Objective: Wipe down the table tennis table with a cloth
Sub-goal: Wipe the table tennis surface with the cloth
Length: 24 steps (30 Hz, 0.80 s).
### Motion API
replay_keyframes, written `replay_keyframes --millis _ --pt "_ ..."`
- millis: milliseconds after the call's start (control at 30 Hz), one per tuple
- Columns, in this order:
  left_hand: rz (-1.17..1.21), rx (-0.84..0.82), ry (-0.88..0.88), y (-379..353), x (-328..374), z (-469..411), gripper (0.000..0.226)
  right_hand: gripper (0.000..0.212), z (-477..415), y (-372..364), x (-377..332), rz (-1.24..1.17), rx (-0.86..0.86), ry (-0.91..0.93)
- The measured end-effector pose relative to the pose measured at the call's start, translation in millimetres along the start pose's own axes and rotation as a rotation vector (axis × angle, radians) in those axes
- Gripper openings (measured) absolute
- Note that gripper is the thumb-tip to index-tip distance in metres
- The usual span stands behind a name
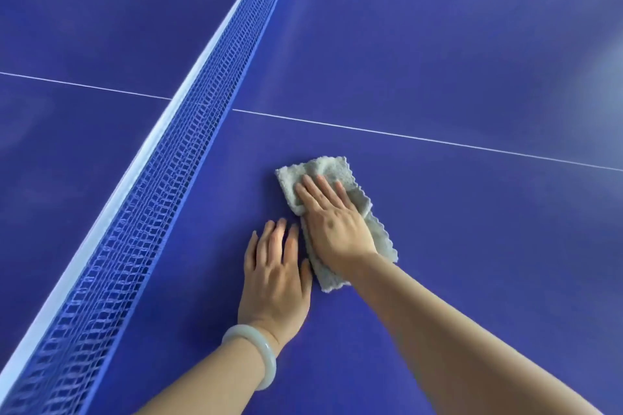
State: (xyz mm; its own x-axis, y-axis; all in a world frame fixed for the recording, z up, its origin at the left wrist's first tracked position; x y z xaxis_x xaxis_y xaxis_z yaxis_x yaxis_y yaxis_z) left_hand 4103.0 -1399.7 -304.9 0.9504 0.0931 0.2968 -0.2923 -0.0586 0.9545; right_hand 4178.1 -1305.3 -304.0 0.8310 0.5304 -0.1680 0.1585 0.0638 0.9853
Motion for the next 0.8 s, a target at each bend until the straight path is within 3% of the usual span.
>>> replay_keyframes --millis 100,200,367,467,533,600,667,733,800 --pt "0.005 0.014 -0.005 -0.5 1.8 0.2 0.056 0.053 -66.6 -1.0 28.4 0.029 -0.038 0.001" --pt "0.018 0.029 -0.003 0.3 1.3 -0.6 0.055 0.051 -79.2 4.9 65.8 0.026 0.006 -0.101" --pt "-0.001 0.028 -0.009 0.5 2.8 0.2 0.058 0.052 -1.3 18.7 157.5 0.057 0.090 -0.575" --pt "0.001 0.024 -0.004 0.6 1.4 -0.1 0.056 0.057 58.5 13.2 142.6 0.038 0.097 -0.882" --pt "0.025 0.020 -0.007 1.6 1.4 -1.5 0.052 0.062 71.5 5.5 73.2 0.006 0.138 -0.769" --pt "0.039 0.020 0.000 1.9 0.8 -1.0 0.051 0.062 82.0 -6.3 0.8 -0.001 0.102 -0.486" --pt "0.060 0.037 -0.005 2.7 0.8 -0.4 0.049 0.056 112.7 -5.4 -25.4 0.000 0.060 -0.250" --pt "0.084 0.045 -0.006 2.3 0.6 0.6 0.049 0.052 160.2 9.1 11.5 0.010 0.083 -0.231" --pt "0.087 0.048 -0.012 1.3 0.1 1.1 0.051 0.050 222.5 24.0 80.8 0.075 0.106 -0.450"
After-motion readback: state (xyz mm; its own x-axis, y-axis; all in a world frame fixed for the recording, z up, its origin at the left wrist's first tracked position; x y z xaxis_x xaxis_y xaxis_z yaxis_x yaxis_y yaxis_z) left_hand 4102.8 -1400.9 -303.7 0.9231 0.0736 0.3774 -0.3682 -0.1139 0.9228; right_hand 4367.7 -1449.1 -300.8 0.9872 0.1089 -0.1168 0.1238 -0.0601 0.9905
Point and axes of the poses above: each hand's wrist, its own z-axis away from the middle knuckle, its own y-axis out of the back of the hand, x = y × z, the point moved 9 cm from there along -z, towards the middle knuckle, and after that the axes turned 11 degrees about z, right-handed, at the moved point
